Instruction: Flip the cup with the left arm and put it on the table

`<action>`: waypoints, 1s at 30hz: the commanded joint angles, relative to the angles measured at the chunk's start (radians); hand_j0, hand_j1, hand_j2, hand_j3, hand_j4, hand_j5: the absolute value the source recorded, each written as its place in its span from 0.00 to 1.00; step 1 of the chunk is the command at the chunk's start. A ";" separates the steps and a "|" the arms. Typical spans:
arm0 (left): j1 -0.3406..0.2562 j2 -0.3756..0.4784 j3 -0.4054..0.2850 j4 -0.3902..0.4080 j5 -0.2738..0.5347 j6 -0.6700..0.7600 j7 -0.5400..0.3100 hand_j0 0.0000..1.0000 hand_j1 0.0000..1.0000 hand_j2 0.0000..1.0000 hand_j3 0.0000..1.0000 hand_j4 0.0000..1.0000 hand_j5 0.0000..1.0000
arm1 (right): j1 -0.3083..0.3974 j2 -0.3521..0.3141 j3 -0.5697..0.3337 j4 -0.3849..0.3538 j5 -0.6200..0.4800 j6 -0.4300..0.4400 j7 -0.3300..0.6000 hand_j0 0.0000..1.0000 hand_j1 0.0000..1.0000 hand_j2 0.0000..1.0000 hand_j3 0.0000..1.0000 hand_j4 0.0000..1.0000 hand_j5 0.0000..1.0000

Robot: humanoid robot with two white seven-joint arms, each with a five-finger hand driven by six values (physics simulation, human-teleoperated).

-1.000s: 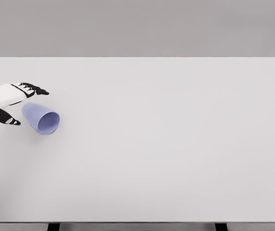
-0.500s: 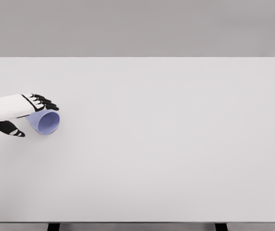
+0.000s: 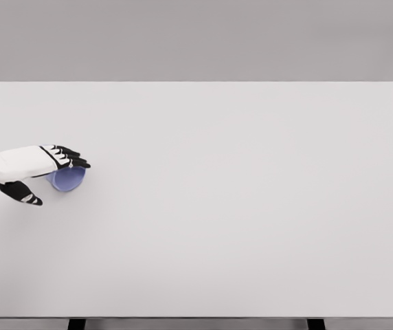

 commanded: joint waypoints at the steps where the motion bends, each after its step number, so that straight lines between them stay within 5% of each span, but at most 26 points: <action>1: 0.000 -0.009 0.000 0.013 0.003 0.002 0.002 1.00 1.00 1.00 1.00 1.00 1.00 | 0.000 0.000 0.000 0.000 0.000 0.000 0.000 1.00 1.00 1.00 1.00 1.00 1.00; 17: -0.046 -0.090 -0.002 0.122 -0.001 0.002 0.002 1.00 1.00 1.00 1.00 1.00 1.00 | 0.000 0.000 0.000 0.000 0.000 0.000 0.000 1.00 1.00 1.00 1.00 1.00 1.00; 30: -0.084 -0.147 -0.020 0.208 -0.084 0.002 0.002 1.00 1.00 1.00 1.00 1.00 1.00 | 0.000 0.000 0.000 0.000 0.000 0.000 0.000 1.00 1.00 1.00 1.00 1.00 1.00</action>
